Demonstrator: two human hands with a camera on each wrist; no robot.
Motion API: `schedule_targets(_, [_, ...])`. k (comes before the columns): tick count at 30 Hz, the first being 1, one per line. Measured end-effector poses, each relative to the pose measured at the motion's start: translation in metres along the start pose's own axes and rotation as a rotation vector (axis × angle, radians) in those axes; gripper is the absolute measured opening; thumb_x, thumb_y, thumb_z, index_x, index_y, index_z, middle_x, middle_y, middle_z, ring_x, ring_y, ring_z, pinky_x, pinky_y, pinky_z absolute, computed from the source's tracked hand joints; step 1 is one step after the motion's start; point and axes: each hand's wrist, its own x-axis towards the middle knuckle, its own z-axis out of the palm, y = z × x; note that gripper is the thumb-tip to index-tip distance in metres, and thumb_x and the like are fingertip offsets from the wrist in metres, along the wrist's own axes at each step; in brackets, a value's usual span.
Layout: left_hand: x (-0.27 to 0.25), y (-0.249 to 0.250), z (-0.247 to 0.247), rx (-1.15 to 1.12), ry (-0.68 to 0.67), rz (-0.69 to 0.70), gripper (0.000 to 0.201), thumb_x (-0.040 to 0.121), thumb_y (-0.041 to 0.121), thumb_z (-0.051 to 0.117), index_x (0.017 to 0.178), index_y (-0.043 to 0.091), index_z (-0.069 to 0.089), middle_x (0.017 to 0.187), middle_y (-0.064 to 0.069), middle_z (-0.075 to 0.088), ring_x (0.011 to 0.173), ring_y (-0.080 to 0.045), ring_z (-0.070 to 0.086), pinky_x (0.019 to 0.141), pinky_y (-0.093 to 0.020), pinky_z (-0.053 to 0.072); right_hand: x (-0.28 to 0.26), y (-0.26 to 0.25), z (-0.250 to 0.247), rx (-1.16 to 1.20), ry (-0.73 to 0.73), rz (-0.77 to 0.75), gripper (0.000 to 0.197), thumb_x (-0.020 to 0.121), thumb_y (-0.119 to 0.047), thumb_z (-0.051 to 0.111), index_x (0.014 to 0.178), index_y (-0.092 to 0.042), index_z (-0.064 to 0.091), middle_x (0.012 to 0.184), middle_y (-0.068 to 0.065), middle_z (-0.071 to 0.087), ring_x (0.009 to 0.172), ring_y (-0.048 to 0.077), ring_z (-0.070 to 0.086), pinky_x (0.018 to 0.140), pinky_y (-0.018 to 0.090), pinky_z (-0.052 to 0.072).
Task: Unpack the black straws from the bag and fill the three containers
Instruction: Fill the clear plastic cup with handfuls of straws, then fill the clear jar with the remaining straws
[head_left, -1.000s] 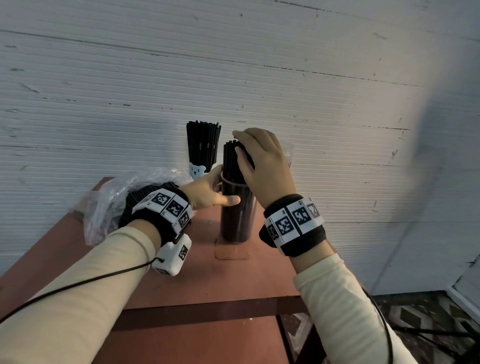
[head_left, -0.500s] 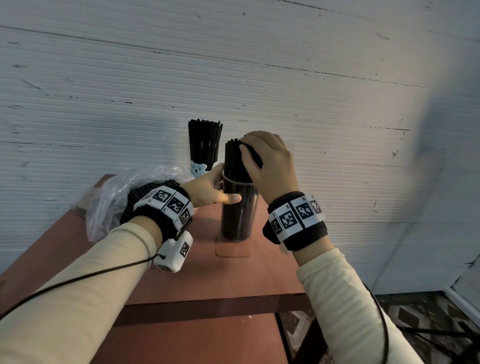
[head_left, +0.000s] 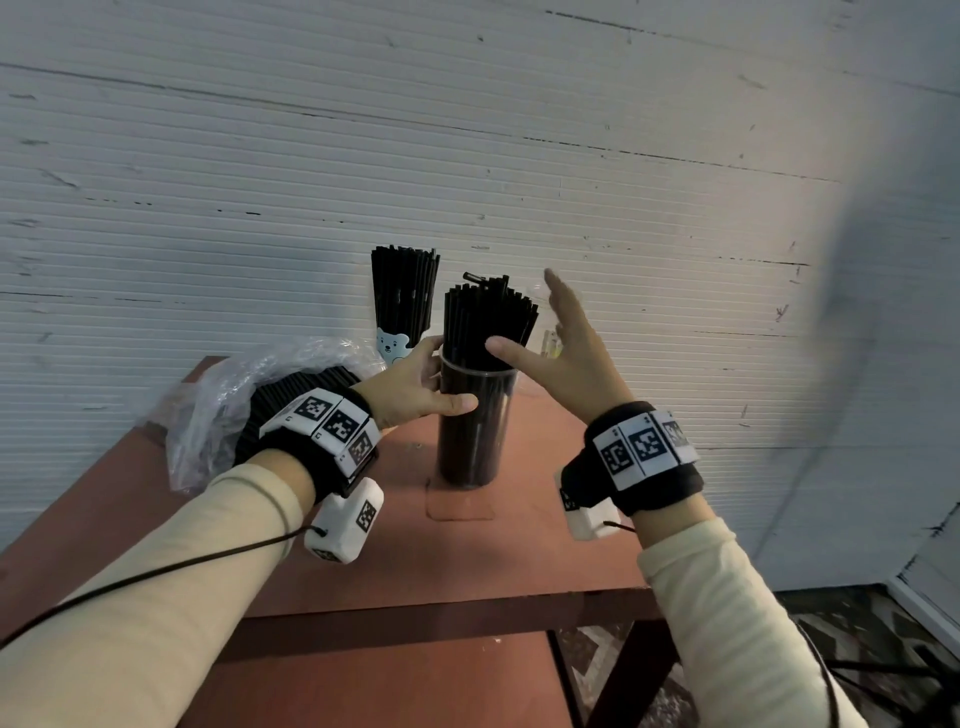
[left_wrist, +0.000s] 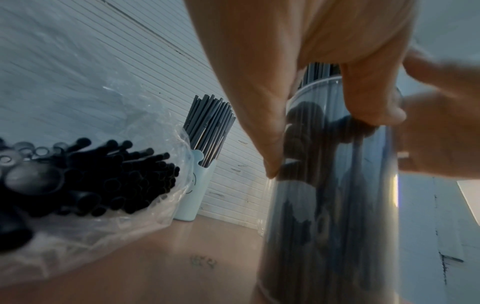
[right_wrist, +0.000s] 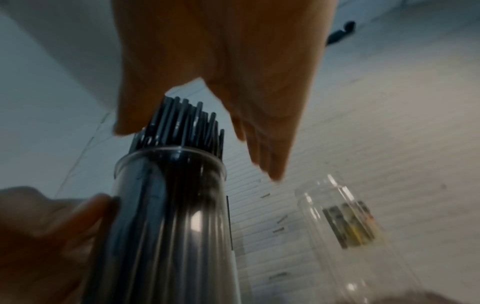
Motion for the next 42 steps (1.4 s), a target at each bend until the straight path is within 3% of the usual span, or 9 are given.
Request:
schedule_targets(3, [0.000,-0.002,0.000,-0.026,0.008,0.016,0.100,0.057,0.020,0.085,0.144,0.015,0.035,0.139,-0.006,0.053,0.129,-0.015,0.051,0.113,-0.038,0.036,0.003,0.016,0.003,0.020,-0.248,0.193,0.117,0.055,-0.071,0.077,0.150,-0.027,0.024,0.153,-0.005,0.035,0.140,0.013,0.033,0.114,0.040,0.032])
schedule_targets(7, [0.001,-0.005,-0.001,-0.017,0.045,0.026,0.093,0.054,0.023,0.088,0.137,0.021,0.047,0.133,-0.001,0.059,0.128,-0.019,0.052,0.113,-0.044,0.036,0.001,0.016,0.011,0.075,-0.374,0.213,0.073,0.073,-0.048,0.079,0.136,-0.032,0.044,0.126,-0.016,0.054,0.114,0.006,0.056,0.085,0.033,0.056])
schedule_targets(12, [0.006,0.003,-0.010,0.051,0.087,0.013,0.072,0.074,-0.012,0.066,0.137,0.015,0.045,0.125,-0.003,0.059,0.124,-0.021,0.054,0.089,-0.027,0.049,0.005,0.018,0.010,0.174,-0.333,0.237,0.068,0.071,-0.043,0.082,0.129,-0.036,0.047,0.122,-0.012,0.058,0.108,0.001,0.058,0.081,0.038,0.060])
schedule_targets(17, [0.030,0.014,-0.023,0.046,0.708,0.192,0.046,0.079,-0.006,0.064,0.112,0.020,0.047,0.109,0.000,0.058,0.106,-0.013,0.058,0.088,-0.024,0.051,0.028,0.028,0.016,0.218,-0.112,0.277,0.078,0.061,-0.053,0.083,0.128,-0.036,0.045,0.118,-0.005,0.064,0.103,0.015,0.065,0.086,0.044,0.057])
schedule_targets(20, [0.050,0.011,-0.035,0.057,0.878,0.190,0.061,0.075,0.007,0.075,0.122,0.021,0.039,0.123,-0.003,0.047,0.101,-0.003,0.051,0.077,-0.003,0.043,0.050,0.036,0.028,0.237,0.044,0.282,0.085,0.060,-0.051,0.083,0.131,-0.029,0.043,0.122,-0.004,0.061,0.106,0.016,0.061,0.091,0.040,0.052])
schedule_targets(26, [0.088,-0.009,-0.060,0.161,0.796,-0.055,0.111,0.070,0.023,0.086,0.152,0.017,0.011,0.156,-0.008,0.024,0.141,-0.023,0.030,0.116,-0.040,0.029,0.099,0.056,0.059,0.209,0.163,0.334,0.077,0.075,-0.027,0.082,0.135,-0.010,0.037,0.125,0.002,0.056,0.112,0.017,0.055,0.092,0.029,0.044])
schedule_targets(31, [0.109,-0.027,-0.080,0.152,0.731,-0.201,0.119,0.063,0.019,0.090,0.151,0.013,0.010,0.147,-0.011,0.040,0.133,-0.027,0.044,0.111,-0.044,0.037,0.126,0.075,0.076,0.159,0.125,0.371,0.077,0.073,-0.029,0.082,0.133,-0.010,0.038,0.128,0.005,0.057,0.117,0.022,0.056,0.093,0.030,0.045])
schedule_targets(38, [0.123,-0.062,-0.095,0.223,0.669,-0.263,0.084,0.045,0.027,0.093,0.119,0.007,0.057,0.108,-0.008,0.070,0.099,-0.023,0.067,0.090,-0.040,0.054,0.143,0.084,0.084,0.130,0.090,0.388,0.080,0.073,-0.031,0.083,0.134,-0.008,0.037,0.128,0.006,0.057,0.117,0.023,0.056,0.096,0.033,0.046])
schedule_targets(42, [0.121,-0.057,-0.091,0.274,0.673,-0.252,0.060,0.061,0.015,0.090,0.115,0.008,0.062,0.105,-0.007,0.071,0.098,-0.022,0.067,0.089,-0.034,0.051,0.135,0.080,0.080,0.110,0.047,0.409,0.084,0.075,-0.031,0.081,0.137,-0.006,0.031,0.132,0.008,0.054,0.121,0.024,0.054,0.093,0.029,0.044])
